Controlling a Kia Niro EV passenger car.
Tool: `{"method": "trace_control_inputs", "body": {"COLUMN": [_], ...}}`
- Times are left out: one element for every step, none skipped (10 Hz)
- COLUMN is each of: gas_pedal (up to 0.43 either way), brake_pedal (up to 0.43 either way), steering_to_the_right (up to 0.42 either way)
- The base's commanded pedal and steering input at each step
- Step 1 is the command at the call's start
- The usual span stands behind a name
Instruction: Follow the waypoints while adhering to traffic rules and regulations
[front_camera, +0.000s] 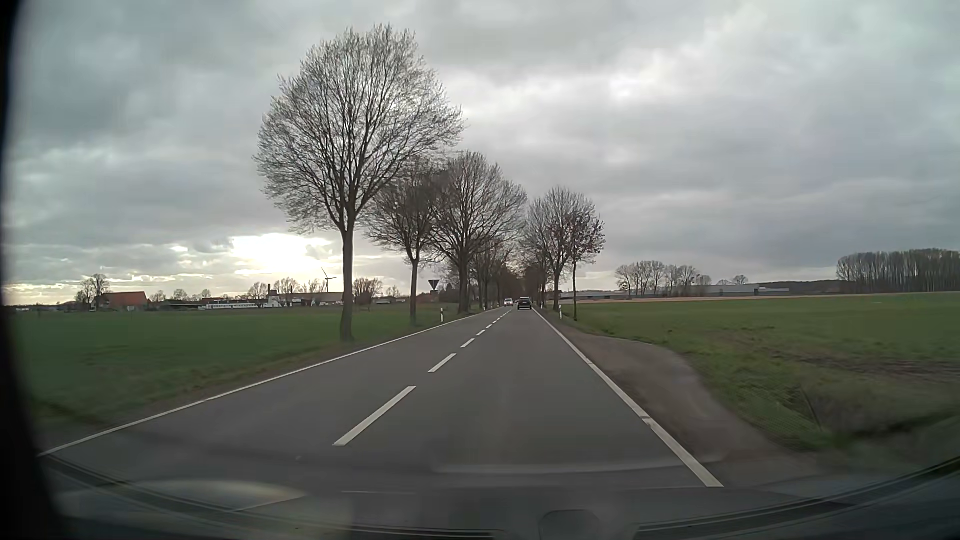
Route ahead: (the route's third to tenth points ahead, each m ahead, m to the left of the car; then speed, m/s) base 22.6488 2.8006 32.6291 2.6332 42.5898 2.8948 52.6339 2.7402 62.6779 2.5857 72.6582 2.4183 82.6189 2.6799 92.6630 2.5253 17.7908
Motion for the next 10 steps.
{"method": "trace_control_inputs", "body": {"gas_pedal": [0.209, 0.209, 0.209, 0.209, 0.209, 0.197, 0.189, 0.189, 0.189, 0.189], "brake_pedal": [0.0, 0.0, 0.0, 0.0, 0.0, 0.0, 0.0, 0.0, 0.0, 0.0], "steering_to_the_right": [0.003, 0.003, 0.003, 0.003, 0.004, 0.004, 0.003, 0.004, 0.003, 0.003]}}
